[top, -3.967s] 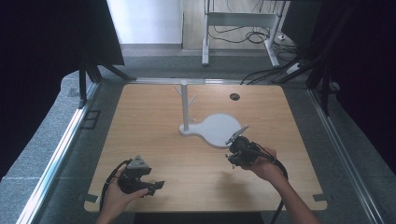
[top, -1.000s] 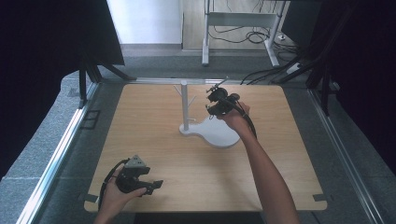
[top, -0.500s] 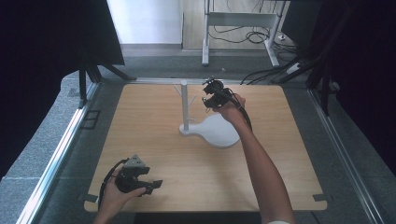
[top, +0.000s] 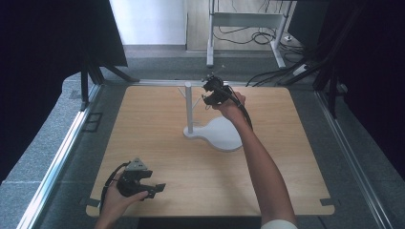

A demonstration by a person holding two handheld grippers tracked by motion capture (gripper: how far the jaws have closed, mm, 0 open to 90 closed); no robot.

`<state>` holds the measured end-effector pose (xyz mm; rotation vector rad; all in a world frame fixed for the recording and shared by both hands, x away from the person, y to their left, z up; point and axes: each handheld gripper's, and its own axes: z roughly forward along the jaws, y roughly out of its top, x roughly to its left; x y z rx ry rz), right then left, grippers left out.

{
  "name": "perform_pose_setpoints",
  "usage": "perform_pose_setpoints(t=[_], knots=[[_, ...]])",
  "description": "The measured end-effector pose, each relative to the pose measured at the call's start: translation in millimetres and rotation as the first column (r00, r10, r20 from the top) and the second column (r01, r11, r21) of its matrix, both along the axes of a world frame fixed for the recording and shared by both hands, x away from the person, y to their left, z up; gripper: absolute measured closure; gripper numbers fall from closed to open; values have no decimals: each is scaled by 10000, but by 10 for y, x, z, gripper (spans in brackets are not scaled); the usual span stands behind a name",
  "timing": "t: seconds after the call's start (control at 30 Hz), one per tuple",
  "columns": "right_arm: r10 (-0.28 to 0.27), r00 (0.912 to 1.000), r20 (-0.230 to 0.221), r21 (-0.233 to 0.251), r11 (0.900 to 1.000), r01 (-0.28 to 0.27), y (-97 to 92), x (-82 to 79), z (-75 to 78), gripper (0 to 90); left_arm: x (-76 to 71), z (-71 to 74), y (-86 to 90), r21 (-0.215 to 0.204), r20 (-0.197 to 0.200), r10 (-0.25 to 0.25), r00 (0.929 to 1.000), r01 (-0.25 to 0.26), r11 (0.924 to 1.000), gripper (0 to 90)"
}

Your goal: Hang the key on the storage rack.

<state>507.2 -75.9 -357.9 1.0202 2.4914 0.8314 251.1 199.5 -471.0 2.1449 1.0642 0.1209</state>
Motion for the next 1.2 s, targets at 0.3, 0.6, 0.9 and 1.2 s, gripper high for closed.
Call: perform_pose_setpoints(t=[0.3, 0.6, 0.9, 1.2], knots=[[32, 9999, 107, -120, 9999, -30, 67, 1, -29, 845, -1, 3, -3, 10, 3, 10, 10000, -10, 10000, 239], [157, 9998, 154, -105, 9998, -156, 123, -15, -45, 844, 1, 6, 11, 1, 3, 15, 10000, -15, 10000, 238], [238, 9996, 147, -129, 9996, -236, 150, -73, -55, 843, -5, 11, -11, 46, 28, -46, 10000, 46, 10000, 238], [717, 9974, 37, 23, 9974, -717, 172, -181, -122, 774, -1, -3, -30, 100, 1, -72, 10000, 72, 9999, 238]])
